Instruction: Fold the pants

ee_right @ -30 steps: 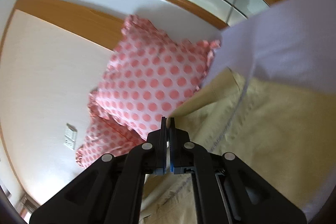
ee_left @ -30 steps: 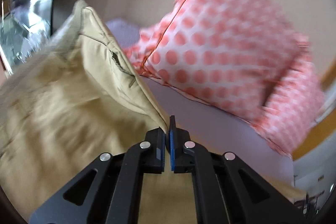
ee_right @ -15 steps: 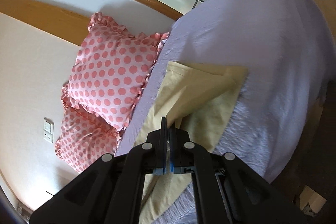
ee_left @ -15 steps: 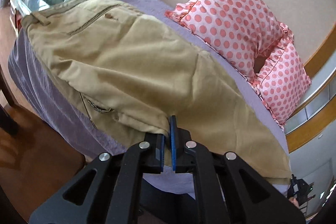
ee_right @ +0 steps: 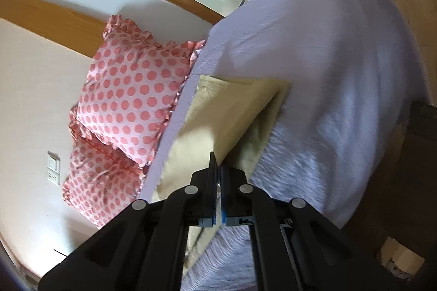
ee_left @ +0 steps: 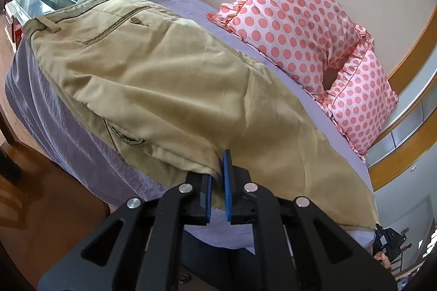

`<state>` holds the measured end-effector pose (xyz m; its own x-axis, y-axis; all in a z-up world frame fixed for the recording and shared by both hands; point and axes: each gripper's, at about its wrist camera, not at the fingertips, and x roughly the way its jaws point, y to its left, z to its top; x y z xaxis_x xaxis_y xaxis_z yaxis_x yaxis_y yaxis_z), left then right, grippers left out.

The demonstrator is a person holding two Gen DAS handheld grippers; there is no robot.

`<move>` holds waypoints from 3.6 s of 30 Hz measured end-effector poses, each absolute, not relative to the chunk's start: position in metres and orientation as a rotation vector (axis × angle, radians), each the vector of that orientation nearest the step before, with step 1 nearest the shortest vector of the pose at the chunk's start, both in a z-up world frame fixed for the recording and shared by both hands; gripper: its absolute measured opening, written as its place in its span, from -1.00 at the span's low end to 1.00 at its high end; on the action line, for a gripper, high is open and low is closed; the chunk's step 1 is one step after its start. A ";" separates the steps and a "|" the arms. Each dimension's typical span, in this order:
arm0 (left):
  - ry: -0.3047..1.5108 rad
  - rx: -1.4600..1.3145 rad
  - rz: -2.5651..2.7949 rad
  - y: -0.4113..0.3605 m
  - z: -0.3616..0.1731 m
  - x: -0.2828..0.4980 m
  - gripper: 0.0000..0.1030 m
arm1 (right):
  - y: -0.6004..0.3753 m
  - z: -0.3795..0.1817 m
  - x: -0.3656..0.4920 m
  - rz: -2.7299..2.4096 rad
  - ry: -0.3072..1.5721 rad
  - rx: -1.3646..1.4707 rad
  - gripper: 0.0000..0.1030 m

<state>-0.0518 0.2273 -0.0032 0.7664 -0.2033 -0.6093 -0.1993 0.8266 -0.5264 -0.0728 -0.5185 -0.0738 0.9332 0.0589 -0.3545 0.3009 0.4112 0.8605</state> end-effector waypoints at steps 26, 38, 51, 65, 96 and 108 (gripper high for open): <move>0.498 -0.712 0.176 0.277 0.007 -0.117 0.32 | -0.447 -0.006 -0.024 -0.013 0.263 0.721 -0.92; 0.516 -0.716 0.089 0.263 -0.005 -0.116 0.62 | -0.104 -0.001 0.034 0.866 0.662 0.129 -0.79; 0.606 -0.725 0.026 0.253 -0.024 -0.075 0.65 | -0.137 -0.007 0.023 0.795 0.659 0.241 0.67; 0.507 -0.793 0.238 0.330 0.014 -0.055 0.47 | -0.134 -0.015 0.023 0.807 0.668 0.259 0.69; 0.568 0.538 -0.529 -0.124 0.014 -0.018 -0.78 | -0.355 -0.012 0.022 0.442 0.501 0.698 0.97; 0.627 0.131 -0.568 0.005 0.065 -0.013 0.43 | -0.301 -0.019 0.095 0.499 0.789 0.531 0.41</move>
<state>-0.0133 0.0052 0.0651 0.6636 -0.4622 -0.5883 0.5394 0.8405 -0.0519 0.0951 -0.3012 -0.0192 0.6046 0.5985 -0.5256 -0.2185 0.7592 0.6131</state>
